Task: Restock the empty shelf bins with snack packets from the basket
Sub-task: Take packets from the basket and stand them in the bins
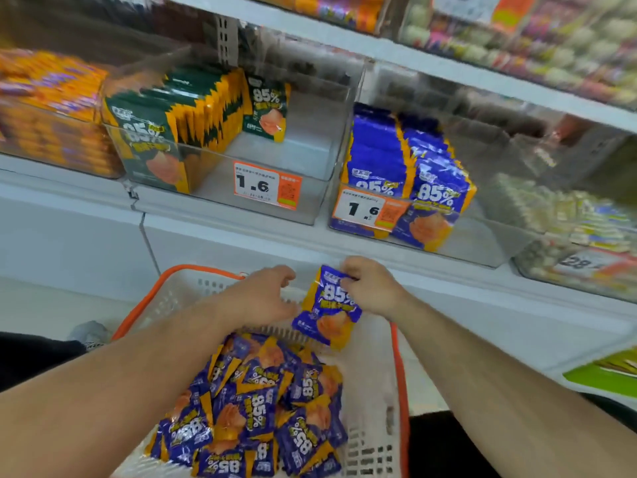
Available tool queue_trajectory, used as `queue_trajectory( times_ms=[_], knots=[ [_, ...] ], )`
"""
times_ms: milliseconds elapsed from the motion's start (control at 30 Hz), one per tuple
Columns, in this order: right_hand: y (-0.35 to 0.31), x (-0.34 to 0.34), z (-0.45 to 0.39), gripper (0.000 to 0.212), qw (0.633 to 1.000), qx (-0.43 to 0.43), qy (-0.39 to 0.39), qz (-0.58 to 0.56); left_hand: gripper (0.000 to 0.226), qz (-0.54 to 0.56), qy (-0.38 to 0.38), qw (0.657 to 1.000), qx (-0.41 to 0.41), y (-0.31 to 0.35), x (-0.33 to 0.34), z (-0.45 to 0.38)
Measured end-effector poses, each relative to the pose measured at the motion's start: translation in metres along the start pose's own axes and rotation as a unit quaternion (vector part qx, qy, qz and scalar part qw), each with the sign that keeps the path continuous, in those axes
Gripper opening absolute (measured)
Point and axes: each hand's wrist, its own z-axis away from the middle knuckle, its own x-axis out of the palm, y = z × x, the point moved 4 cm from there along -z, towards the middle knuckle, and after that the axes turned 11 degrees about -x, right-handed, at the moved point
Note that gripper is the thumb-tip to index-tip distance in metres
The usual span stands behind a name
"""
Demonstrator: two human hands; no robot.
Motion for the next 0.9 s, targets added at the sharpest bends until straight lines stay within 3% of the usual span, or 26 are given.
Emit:
queue_trajectory(
  times_ms=[167,267,433,533,600,633,700,767,900],
  knots=[
    [-0.029,-0.066,0.02,0.015,0.995,-0.056,0.069,-0.036,0.038,0.196,-0.002,0.979,0.062,0.056,0.001,0.006],
    [-0.043,-0.095,0.033,0.014,0.992,-0.076,0.102,-0.025,0.017,0.204,0.068,0.972,0.097,0.083,-0.009,0.011],
    [-0.049,-0.137,0.054,0.023,0.982,-0.098,0.156,0.027,0.019,0.254,0.124,0.948,0.146,0.115,-0.025,0.013],
    [-0.054,-0.168,0.066,0.022,0.964,-0.113,0.233,0.057,0.029,0.245,0.221,0.925,0.189,0.128,-0.039,0.01],
    [-0.059,-0.197,0.073,0.026,0.933,-0.132,0.326,0.073,0.057,0.148,0.372,0.898,0.183,0.134,-0.054,0.01],
    [-0.06,-0.21,0.075,0.026,0.92,-0.135,0.36,0.073,0.073,0.095,0.41,0.892,0.163,0.136,-0.059,0.008],
    [-0.058,-0.229,0.076,0.025,0.902,-0.126,0.402,0.089,0.099,0.031,0.396,0.912,0.099,0.136,-0.062,0.001],
    [-0.049,-0.24,0.071,0.026,0.895,-0.106,0.419,0.108,0.11,0.015,0.354,0.934,0.052,0.132,-0.06,-0.008],
    [-0.03,-0.236,0.049,0.025,0.909,-0.075,0.385,0.14,0.094,0.017,0.358,0.931,0.074,0.12,-0.054,-0.017]
  ],
)
